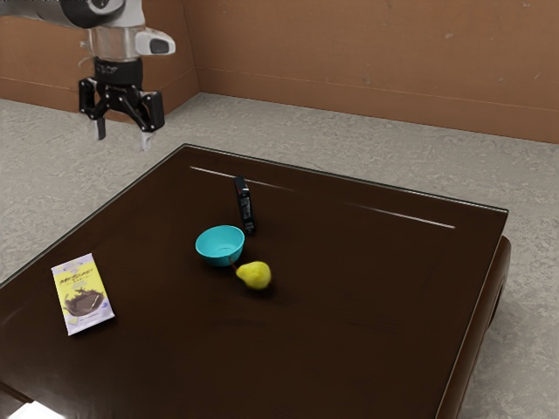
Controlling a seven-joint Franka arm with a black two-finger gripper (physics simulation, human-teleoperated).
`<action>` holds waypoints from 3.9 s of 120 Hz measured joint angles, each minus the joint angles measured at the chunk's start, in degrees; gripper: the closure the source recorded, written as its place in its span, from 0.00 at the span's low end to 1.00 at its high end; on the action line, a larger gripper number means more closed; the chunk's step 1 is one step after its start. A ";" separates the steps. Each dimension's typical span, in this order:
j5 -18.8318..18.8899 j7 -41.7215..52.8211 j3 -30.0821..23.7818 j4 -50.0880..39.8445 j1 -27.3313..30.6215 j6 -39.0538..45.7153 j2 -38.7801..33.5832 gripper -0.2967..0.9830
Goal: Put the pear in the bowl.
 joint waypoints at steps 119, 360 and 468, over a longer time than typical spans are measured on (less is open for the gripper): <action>-3.33 41.97 -5.96 -10.60 -3.13 35.31 24.59 0.23; -1.86 67.42 -5.36 -14.61 -3.11 47.82 26.75 0.51; 4.04 67.75 -3.85 -12.34 2.36 48.24 20.67 0.45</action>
